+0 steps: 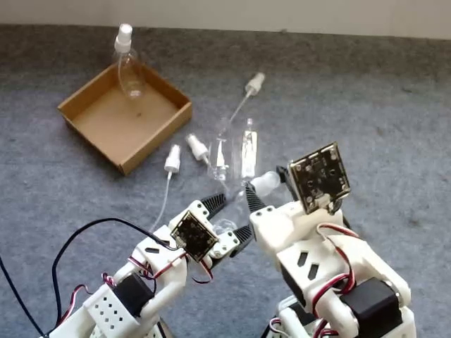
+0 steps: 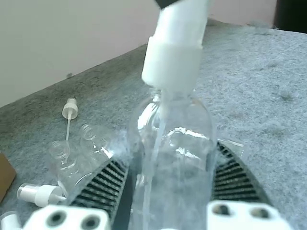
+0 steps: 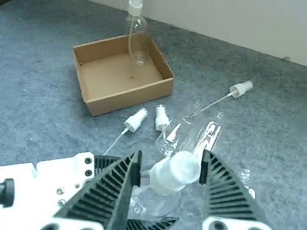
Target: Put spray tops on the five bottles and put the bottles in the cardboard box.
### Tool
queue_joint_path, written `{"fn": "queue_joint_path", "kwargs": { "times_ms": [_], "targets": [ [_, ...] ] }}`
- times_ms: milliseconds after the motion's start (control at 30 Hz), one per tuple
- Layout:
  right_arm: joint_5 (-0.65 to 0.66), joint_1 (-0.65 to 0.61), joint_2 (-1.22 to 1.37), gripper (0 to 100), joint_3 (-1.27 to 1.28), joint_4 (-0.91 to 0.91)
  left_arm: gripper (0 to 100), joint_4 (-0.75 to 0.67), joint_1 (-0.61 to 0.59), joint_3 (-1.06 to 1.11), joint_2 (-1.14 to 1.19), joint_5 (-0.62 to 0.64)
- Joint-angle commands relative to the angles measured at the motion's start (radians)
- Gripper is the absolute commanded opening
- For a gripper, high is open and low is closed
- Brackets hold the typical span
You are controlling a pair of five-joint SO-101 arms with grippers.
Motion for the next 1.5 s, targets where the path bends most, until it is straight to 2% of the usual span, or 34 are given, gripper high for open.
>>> {"fn": "queue_joint_path", "kwargs": {
  "times_ms": [0,100,400,767,867,1000,1167,1467],
  "targets": [
    [0.009,-0.038,-0.004,17.3,-0.012,-0.024,7,-0.006,-0.002,-0.031,-0.015,0.008],
    [0.009,-0.024,-0.005,17.3,-0.013,-0.022,7,-0.006,-0.002,-0.030,-0.015,0.008],
    [0.009,0.156,-0.005,17.3,-0.119,-0.022,7,-0.006,-0.002,-0.027,-0.015,0.002],
    [0.009,0.188,-0.005,17.3,-0.128,-0.022,7,-0.005,-0.019,-0.048,-0.041,0.000],
    [0.009,0.275,-0.005,12.5,-0.128,-0.031,7,-0.002,-0.097,-0.047,-0.117,0.000],
    [0.009,0.361,-0.005,0.8,-0.122,-0.033,7,-0.005,-0.168,-0.031,-0.255,0.005],
    [0.003,0.329,-0.004,0.9,-0.007,-0.054,7,-0.005,-0.170,0.010,-0.229,0.005],
    [0.003,0.320,-0.005,0.9,0.349,-0.335,7,-0.003,-0.205,-0.047,-0.229,0.006]
  ]
}}
